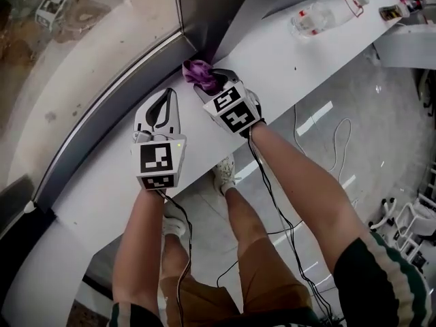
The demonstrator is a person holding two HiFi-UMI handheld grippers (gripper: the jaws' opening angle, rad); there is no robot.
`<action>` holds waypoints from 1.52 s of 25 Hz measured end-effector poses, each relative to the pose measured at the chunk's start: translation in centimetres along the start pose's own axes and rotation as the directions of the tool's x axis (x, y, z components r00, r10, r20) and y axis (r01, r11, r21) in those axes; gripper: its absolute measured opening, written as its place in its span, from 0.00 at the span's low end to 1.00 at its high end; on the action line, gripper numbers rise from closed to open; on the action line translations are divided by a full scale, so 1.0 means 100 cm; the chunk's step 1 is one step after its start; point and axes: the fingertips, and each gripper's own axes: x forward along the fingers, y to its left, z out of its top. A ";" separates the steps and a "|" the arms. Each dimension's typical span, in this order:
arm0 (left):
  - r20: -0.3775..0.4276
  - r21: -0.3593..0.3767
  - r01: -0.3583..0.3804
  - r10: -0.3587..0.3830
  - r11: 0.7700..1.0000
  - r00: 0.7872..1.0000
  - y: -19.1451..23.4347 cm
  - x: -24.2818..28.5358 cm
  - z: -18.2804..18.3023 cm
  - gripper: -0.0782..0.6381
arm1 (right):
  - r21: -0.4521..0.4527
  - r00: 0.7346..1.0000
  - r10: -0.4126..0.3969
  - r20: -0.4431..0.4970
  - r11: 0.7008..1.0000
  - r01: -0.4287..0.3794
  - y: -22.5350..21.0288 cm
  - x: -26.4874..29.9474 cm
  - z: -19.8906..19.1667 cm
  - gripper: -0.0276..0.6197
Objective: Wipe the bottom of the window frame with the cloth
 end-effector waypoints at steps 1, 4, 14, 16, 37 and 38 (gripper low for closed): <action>-0.002 0.004 -0.002 0.002 1.000 1.000 0.002 0.001 0.000 0.11 | 0.012 1.000 0.004 -0.019 1.000 -0.003 0.000 0.004 -0.004 0.30; -0.003 0.014 -0.007 0.007 1.000 1.000 0.004 0.004 0.003 0.11 | 0.048 0.998 0.002 -0.058 0.999 0.000 -0.002 0.012 -0.011 0.30; -0.024 -0.005 -0.010 0.010 1.000 1.000 0.007 -0.008 -0.010 0.11 | 0.071 0.997 -0.015 -0.077 0.997 0.021 -0.005 0.019 -0.014 0.30; -0.018 -0.012 -0.020 0.020 1.000 1.000 0.011 -0.012 -0.012 0.11 | 0.065 0.996 -0.023 -0.083 0.997 0.028 -0.004 0.020 -0.013 0.30; -0.060 -0.108 -0.067 0.061 0.992 0.996 0.060 -0.094 -0.071 0.11 | 0.059 0.992 0.039 -0.117 0.998 -0.032 0.110 0.048 0.001 0.30; -0.062 -0.114 -0.075 0.068 0.991 0.996 0.064 -0.098 -0.074 0.11 | 0.056 0.992 0.046 -0.118 0.998 -0.039 0.117 0.049 0.002 0.30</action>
